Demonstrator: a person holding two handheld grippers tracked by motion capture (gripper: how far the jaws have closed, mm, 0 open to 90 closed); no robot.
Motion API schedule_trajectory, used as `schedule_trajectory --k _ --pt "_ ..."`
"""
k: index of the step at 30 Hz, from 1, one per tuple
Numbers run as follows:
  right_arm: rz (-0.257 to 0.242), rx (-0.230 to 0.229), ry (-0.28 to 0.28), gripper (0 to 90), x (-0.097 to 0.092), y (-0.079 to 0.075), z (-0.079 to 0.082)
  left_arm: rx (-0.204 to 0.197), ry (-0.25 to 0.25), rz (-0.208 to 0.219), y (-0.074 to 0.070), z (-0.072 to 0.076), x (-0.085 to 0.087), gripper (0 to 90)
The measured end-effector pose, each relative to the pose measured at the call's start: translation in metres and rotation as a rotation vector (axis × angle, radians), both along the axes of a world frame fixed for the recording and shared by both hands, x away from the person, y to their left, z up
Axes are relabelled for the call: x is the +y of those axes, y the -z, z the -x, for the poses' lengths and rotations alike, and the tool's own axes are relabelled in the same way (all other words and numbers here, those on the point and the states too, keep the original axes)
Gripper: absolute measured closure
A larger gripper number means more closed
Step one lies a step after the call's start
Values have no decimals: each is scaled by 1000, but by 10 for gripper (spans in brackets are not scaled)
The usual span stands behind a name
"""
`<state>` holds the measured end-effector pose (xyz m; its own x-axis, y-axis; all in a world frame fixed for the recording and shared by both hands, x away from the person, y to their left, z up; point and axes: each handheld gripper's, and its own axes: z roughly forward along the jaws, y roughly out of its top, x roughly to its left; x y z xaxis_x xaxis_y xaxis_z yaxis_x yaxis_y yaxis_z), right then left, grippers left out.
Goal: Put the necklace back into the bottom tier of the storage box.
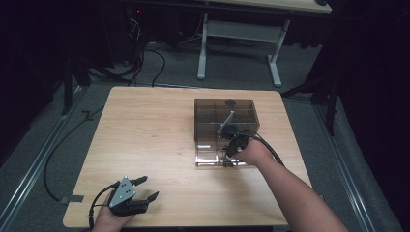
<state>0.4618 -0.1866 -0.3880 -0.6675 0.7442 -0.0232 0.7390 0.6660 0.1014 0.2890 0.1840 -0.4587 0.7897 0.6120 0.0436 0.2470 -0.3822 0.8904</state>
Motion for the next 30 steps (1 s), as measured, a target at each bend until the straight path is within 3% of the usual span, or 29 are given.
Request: schedule_trajectory --k 1,4,7,8,14,17,19,20,25,30 --pt "1 -13 -14 794 -2 -1 0 0 0 -2 0 0 0 319" --pt "12 3 45 794 -5 -4 3 -5 0 -3 0 0 -1 319" --pt "15 -15 -1 794 -11 -6 1 -4 4 -4 0 0 -1 318" --pt "15 -6 46 794 -10 -8 4 -3 6 -4 0 0 -1 316" --pt "-2 -22 41 794 -16 -13 5 -1 9 -11 0 0 -1 315" --pt "6 -3 52 794 -13 -6 7 -1 8 -12 0 0 -1 315" --pt "-2 -13 8 794 -13 -1 5 0 8 -12 0 0 -1 315" --pt "-6 3 47 794 -9 1 7 0 8 -12 0 0 -1 315" --pt "-20 -3 -5 794 -5 9 4 0 8 -10 0 0 -1 315" --pt "-42 -4 33 794 2 10 3 1 7 -9 0 0 -1 315"
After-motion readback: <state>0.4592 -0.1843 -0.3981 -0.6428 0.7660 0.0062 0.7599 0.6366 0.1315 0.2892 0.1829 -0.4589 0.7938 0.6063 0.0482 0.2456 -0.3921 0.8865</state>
